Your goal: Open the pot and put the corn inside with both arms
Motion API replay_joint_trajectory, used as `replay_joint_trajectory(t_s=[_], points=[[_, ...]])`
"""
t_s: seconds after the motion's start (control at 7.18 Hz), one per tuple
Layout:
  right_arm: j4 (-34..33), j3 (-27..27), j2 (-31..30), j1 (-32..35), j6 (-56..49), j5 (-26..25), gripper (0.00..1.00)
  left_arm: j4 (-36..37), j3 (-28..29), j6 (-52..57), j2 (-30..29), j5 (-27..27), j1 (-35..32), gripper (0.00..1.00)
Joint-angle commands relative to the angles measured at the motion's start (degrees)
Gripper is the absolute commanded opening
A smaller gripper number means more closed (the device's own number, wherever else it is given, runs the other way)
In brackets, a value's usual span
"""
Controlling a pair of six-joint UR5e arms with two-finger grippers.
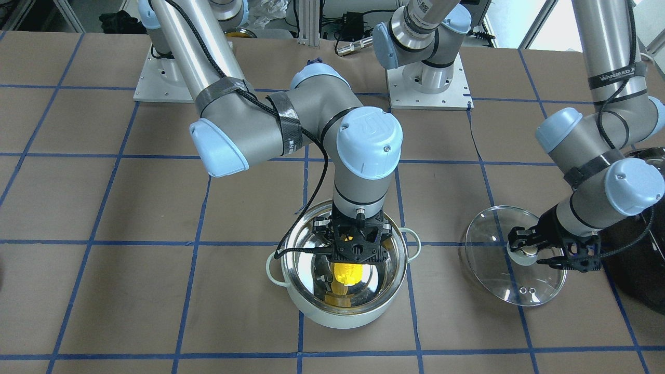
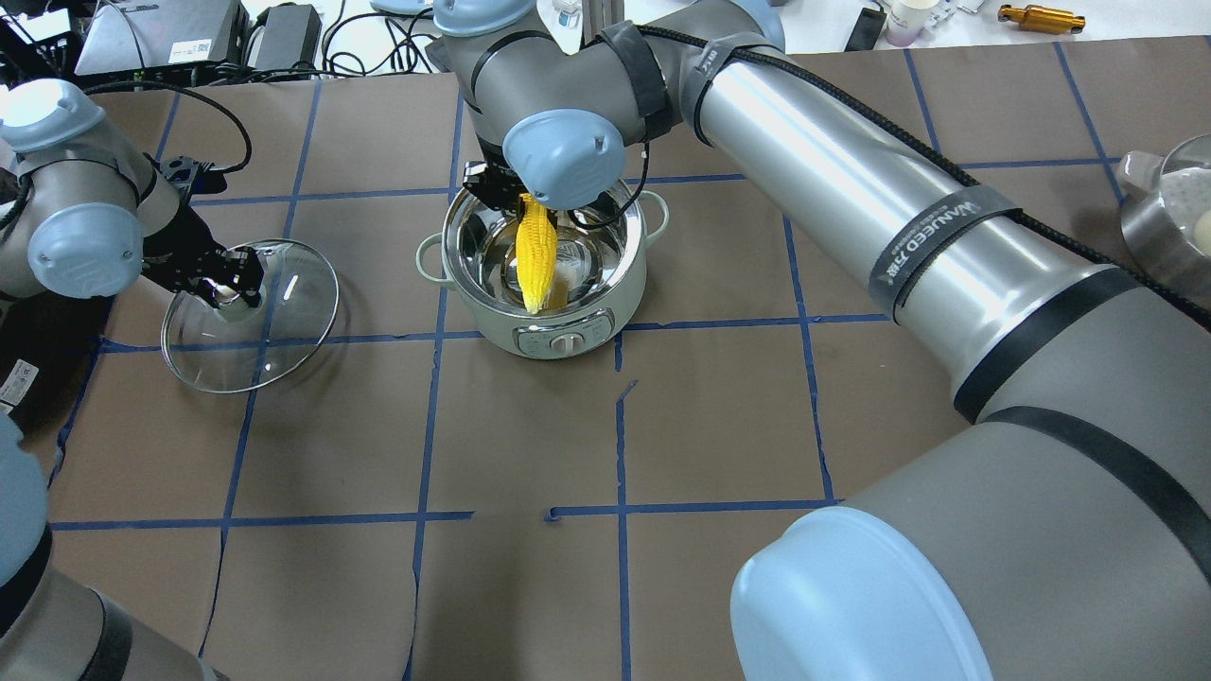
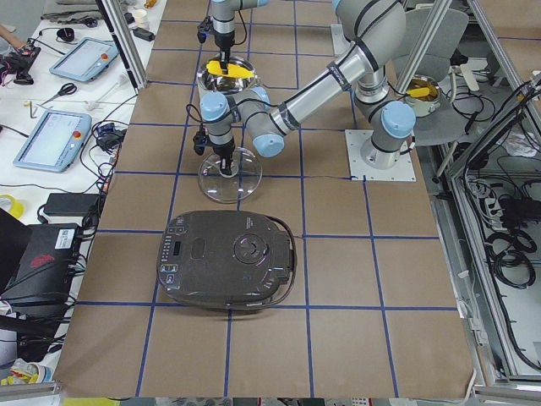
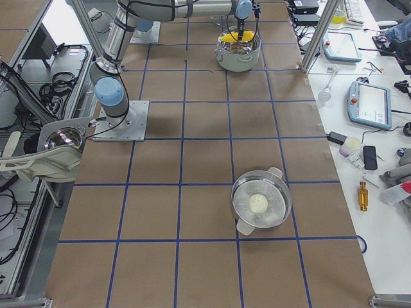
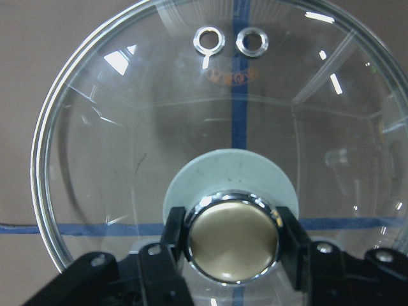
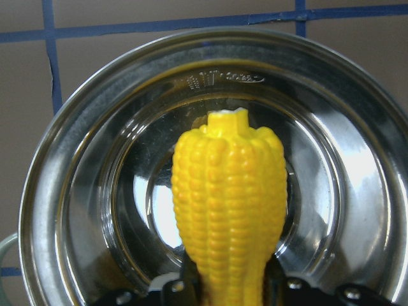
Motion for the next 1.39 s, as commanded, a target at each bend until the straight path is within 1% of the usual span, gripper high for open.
replay_joint_trajectory(t_s=[0.0,0.14,0.28,0.42,0.56,0.7,0.84,0.97,1.11,1.25], points=[[-0.13,0.16,0.92,0.28,-0.36,0.15,0.63,1.04,-1.0,0.43,0.07,0.03,0.08,0.12],[-0.13,0.25,1.01,0.28,-0.35,-0.03,0.88,1.05,-1.26,0.43,-0.02,0.03,0.08,0.12],[-0.13,0.16,0.84,0.28,-0.62,-0.2,1.0,1.05,-1.35,0.52,-0.02,0.12,0.08,0.19],[-0.13,-0.02,0.58,0.2,-0.97,-0.38,1.0,1.05,-1.44,0.43,-0.02,0.12,0.08,0.63],[-0.21,-0.1,-0.04,0.2,-0.8,-0.47,1.0,0.96,-1.26,0.34,-0.02,0.03,0.08,0.81],[-0.13,0.07,-1.17,-0.15,-0.79,-0.56,1.0,0.7,-0.91,0.34,0.41,0.12,0.0,0.87],[0.05,0.59,-3.1,-0.76,-0.97,-0.38,1.0,0.35,-0.21,-0.18,2.33,-0.23,-1.4,0.87],[1.36,0.86,-5.03,-3.12,-1.06,-0.47,1.0,-3.05,2.93,-2.01,4.61,-0.23,-4.63,0.87],[5.11,1.56,-7.58,-6.45,-2.45,-0.21,1.0,-9.09,8.0,-7.34,6.12,0.11,-9.27,0.87],[8.11,4.17,-12.21,-9.35,-4.9,-0.55,1.0,-16.28,13.28,-12.09,7.7,-0.06,-13.41,0.87]])
